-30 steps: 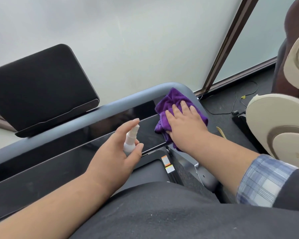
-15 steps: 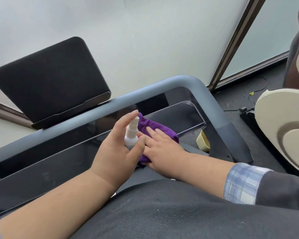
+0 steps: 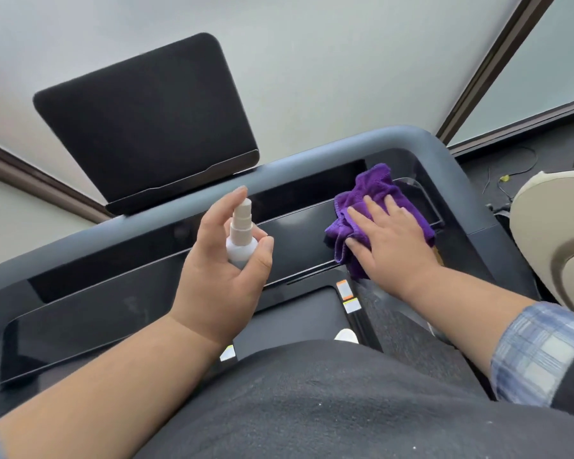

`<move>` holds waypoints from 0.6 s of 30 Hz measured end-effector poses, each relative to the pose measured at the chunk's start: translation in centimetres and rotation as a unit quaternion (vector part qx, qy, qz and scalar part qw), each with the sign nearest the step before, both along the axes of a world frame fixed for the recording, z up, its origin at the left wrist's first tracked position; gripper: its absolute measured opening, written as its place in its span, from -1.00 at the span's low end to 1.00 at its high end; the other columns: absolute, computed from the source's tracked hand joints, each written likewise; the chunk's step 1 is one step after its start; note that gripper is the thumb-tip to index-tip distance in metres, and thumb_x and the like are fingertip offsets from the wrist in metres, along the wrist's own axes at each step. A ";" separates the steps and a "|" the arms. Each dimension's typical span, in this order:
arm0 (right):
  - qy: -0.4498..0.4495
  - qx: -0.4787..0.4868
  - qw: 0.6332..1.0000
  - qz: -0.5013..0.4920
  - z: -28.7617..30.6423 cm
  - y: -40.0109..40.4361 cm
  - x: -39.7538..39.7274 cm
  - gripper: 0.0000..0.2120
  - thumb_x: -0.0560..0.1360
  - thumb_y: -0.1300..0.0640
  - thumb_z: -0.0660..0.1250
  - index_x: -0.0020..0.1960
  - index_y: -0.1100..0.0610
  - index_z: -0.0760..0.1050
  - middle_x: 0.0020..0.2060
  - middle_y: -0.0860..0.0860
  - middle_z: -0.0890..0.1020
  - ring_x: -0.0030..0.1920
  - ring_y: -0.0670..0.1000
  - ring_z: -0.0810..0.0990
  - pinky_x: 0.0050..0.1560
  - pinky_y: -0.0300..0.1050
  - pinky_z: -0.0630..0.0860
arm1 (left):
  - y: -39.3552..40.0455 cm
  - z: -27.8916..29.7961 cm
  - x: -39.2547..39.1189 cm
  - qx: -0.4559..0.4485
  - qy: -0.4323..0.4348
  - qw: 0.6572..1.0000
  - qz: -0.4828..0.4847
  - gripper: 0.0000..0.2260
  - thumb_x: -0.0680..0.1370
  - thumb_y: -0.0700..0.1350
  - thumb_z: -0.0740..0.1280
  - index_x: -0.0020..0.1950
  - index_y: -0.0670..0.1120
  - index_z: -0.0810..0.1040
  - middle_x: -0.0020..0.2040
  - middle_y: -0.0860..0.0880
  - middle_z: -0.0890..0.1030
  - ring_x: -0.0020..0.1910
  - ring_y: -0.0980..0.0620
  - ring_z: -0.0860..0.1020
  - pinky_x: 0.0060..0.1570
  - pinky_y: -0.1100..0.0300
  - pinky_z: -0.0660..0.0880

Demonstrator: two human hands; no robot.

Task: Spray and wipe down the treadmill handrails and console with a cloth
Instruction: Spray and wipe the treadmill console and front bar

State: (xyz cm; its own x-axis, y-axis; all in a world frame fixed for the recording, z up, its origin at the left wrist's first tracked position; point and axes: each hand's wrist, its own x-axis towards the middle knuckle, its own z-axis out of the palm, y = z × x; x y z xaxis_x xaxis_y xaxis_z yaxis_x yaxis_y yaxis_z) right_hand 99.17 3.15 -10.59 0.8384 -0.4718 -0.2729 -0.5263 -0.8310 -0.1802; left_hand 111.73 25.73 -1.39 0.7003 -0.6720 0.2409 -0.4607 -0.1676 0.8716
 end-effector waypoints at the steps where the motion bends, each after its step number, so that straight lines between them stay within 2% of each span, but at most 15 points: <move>1: 0.008 -0.008 1.000 0.015 0.0 1.2 0.7 -0.25 0.51 -0.36 -0.24 0.59 -0.08 0.18 0.59 0.09 0.20 0.57 0.28 0.10 0.54 0.23 0.09 | 0.6 0.0 0.1 0.002 -0.002 1.000 -0.004 -0.43 0.55 -0.34 0.37 0.38 0.20 0.30 -0.15 0.03 0.55 -0.28 0.05 0.52 -0.15 0.43 0.44; 4: 0.021 -0.017 0.998 0.059 0.1 5.4 3.1 -0.25 0.52 -0.36 -0.22 0.61 -0.06 0.11 0.60 0.11 0.13 0.58 0.28 0.05 0.54 0.22 0.03 | 2.8 -0.3 0.5 0.018 0.006 1.000 -0.023 -0.45 0.54 -0.22 0.37 0.39 0.25 0.30 -0.13 0.05 0.56 -0.28 0.05 0.54 -0.16 0.35 0.48; 7: 0.031 -0.022 0.994 0.103 0.1 9.5 5.4 -0.27 0.57 -0.37 -0.08 0.63 -0.03 0.02 0.62 0.12 0.04 0.59 0.28 -0.01 0.54 0.21 -0.04 | 5.9 -0.9 1.4 0.037 0.020 0.999 -0.024 -0.46 0.54 -0.08 0.36 0.39 0.36 0.28 -0.05 0.11 0.55 -0.26 0.11 0.56 -0.15 0.30 0.50; 12: 0.058 -0.033 0.982 0.178 0.4 15.9 9.6 -0.14 0.52 -0.48 -0.03 0.64 -0.02 -0.10 0.62 0.15 -0.05 0.59 0.31 -0.08 0.56 0.26 -0.05 | 12.4 -2.1 3.5 0.049 -0.002 0.999 0.022 -0.52 0.53 -0.07 0.36 0.39 0.24 0.32 0.03 0.20 0.54 -0.13 0.14 0.59 -0.03 0.25 0.51; 14: 0.060 -0.026 0.976 0.206 0.5 18.7 11.4 -0.13 0.50 -0.49 -0.10 0.64 -0.02 -0.14 0.62 0.15 -0.09 0.59 0.32 -0.11 0.56 0.26 -0.07 | 14.9 -2.4 4.0 0.050 0.007 0.998 0.036 -0.51 0.53 -0.08 0.37 0.40 0.25 0.32 0.05 0.21 0.54 -0.09 0.13 0.60 -0.02 0.17 0.55; 16: 0.066 -0.017 0.969 0.236 0.7 21.8 13.1 -0.11 0.43 -0.45 -0.30 0.63 0.00 -0.20 0.62 0.16 -0.14 0.58 0.32 -0.17 0.56 0.27 -0.09 | 17.3 -2.5 4.6 0.047 0.006 0.998 0.037 -0.51 0.53 -0.10 0.38 0.40 0.21 0.32 0.07 0.21 0.53 -0.05 0.13 0.59 -0.01 0.05 0.58; 18: 0.076 -0.003 0.960 0.268 0.9 24.9 15.0 -0.06 0.32 -0.36 -0.43 0.63 0.02 -0.26 0.61 0.18 -0.22 0.57 0.34 -0.24 0.55 0.28 -0.13 | 19.6 -2.5 5.5 0.046 -0.023 0.998 0.038 -0.50 0.53 -0.12 0.38 0.40 0.15 0.31 0.08 0.18 0.54 -0.02 0.15 0.59 0.02 0.04 0.57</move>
State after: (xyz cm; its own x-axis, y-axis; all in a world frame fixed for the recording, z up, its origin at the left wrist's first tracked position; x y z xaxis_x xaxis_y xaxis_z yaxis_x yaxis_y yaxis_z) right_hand 114.12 28.05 -9.71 0.9117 0.0154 -0.4106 -0.0417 -0.9907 -0.1298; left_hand 117.27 45.36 -3.86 0.7398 -0.6380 0.2137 -0.4825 -0.2817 0.8294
